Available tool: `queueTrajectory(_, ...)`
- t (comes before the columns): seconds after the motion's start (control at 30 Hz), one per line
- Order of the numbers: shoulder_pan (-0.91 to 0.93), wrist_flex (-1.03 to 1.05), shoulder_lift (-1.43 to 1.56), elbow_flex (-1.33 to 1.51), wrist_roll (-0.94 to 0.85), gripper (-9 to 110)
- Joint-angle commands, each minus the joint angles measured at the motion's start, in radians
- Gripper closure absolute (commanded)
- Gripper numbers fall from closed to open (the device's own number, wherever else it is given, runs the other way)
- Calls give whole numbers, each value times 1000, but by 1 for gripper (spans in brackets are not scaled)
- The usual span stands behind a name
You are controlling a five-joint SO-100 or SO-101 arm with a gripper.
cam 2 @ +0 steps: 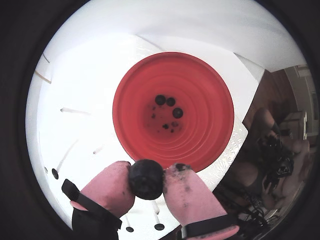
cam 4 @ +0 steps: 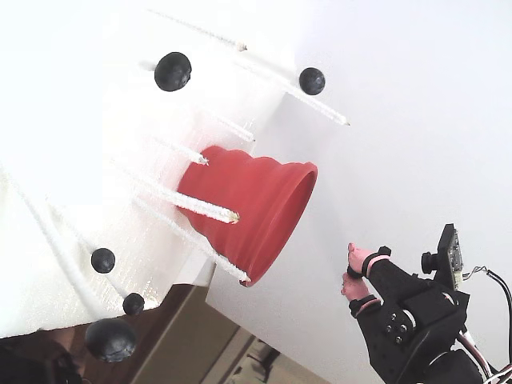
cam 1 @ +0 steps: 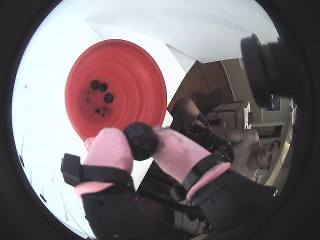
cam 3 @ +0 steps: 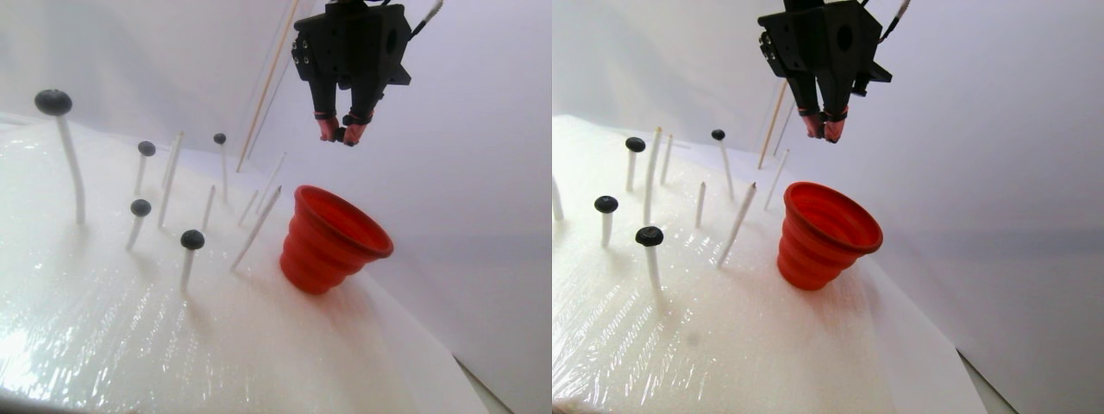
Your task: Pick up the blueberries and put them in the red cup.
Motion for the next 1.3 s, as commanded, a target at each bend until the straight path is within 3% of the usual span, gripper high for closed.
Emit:
queueTrajectory(0.0, 83, -11, -2, -67, 9, 92)
queueTrajectory(0.73, 141, -43, -138, -137, 55, 87)
queueTrajectory(1.27, 86, -28, -87, -138, 64, 86)
